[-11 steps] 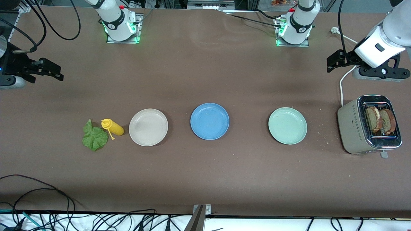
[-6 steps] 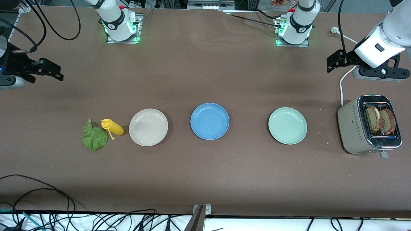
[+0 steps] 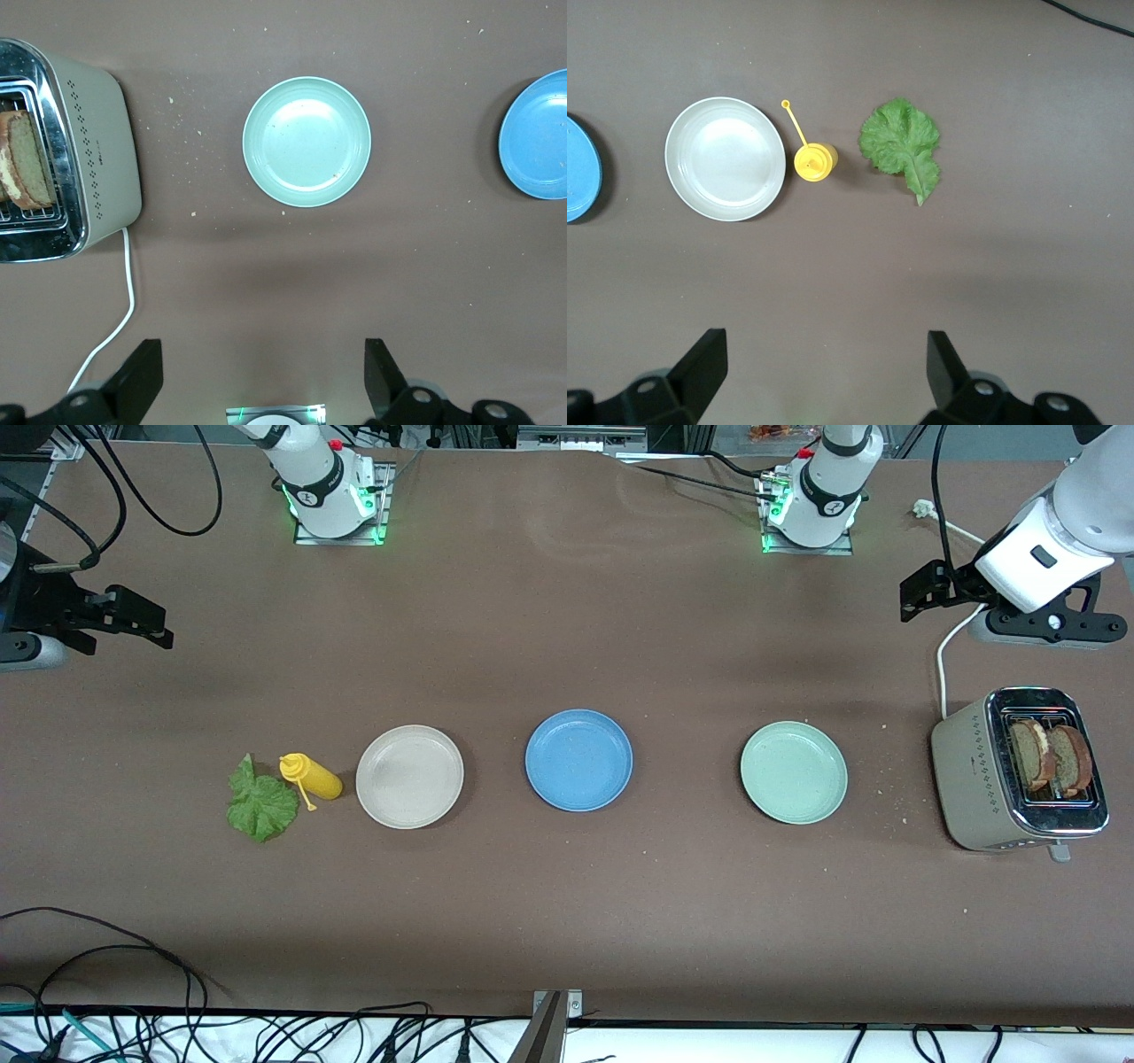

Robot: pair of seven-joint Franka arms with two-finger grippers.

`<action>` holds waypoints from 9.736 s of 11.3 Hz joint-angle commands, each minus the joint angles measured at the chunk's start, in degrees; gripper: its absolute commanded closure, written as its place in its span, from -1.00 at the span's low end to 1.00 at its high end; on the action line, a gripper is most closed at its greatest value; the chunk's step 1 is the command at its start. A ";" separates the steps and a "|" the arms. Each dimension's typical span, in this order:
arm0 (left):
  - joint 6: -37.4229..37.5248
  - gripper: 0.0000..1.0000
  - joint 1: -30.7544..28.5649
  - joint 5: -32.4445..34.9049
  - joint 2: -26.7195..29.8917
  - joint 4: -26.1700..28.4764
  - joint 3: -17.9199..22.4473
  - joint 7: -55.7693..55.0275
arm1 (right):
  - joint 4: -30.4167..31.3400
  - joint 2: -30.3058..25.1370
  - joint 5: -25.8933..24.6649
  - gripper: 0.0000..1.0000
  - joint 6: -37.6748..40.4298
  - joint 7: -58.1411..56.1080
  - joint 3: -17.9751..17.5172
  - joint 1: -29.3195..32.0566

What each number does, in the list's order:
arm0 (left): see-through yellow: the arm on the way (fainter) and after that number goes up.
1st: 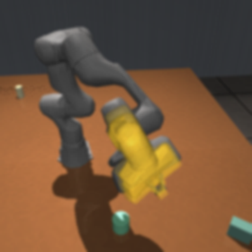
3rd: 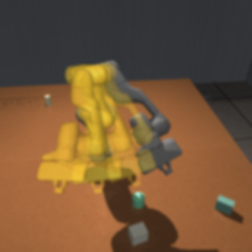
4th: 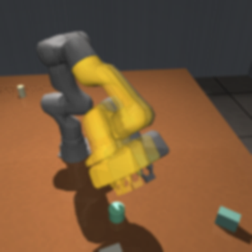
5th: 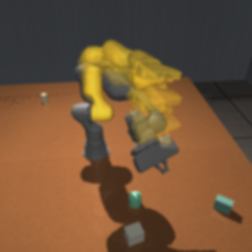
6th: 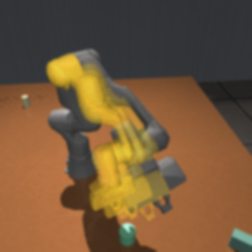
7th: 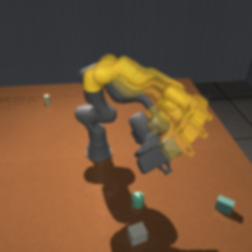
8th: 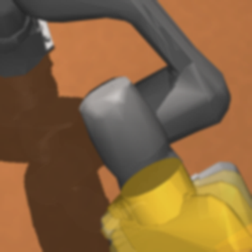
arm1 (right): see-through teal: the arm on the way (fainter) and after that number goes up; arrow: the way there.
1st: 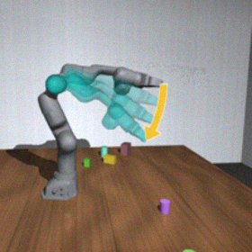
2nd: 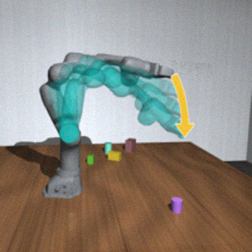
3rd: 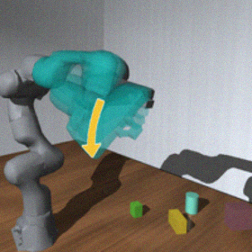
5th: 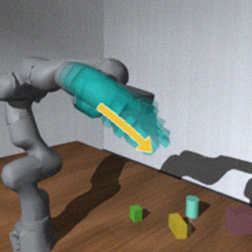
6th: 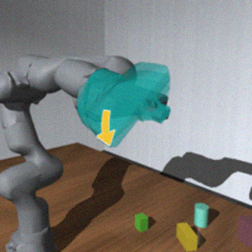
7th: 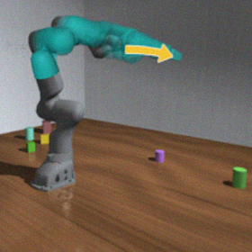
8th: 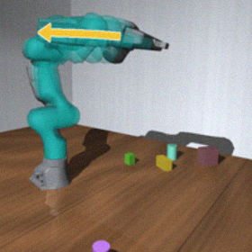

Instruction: Make sandwich in blue plate with both arms

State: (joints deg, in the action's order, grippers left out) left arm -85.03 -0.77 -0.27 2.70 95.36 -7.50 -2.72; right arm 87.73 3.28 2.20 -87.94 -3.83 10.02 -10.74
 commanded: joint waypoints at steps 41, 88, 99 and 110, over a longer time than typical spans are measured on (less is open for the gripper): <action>1.18 -1.00 0.07 -0.35 -0.16 -0.97 -0.05 1.05 | -0.81 -0.20 0.26 -1.00 0.14 0.14 0.26 0.11; 1.18 -1.00 0.07 -0.35 -0.16 -0.97 -0.06 1.14 | -1.69 -0.11 -0.09 -1.00 0.49 -0.65 0.17 0.02; -6.95 -1.00 -14.59 4.39 -18.51 -13.36 1.61 21.42 | -1.69 0.24 -0.09 -1.00 0.84 -0.65 0.26 0.20; -18.33 -0.98 -20.06 10.90 -28.28 -9.42 1.53 21.00 | -1.60 0.24 -0.09 -1.00 0.93 -0.74 0.26 0.29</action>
State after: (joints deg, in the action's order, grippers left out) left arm -103.97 -19.83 9.14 -25.47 84.51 -5.30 18.96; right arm 86.96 3.41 2.17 -88.07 -3.89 10.24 -10.65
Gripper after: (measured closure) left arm 0.004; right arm 0.000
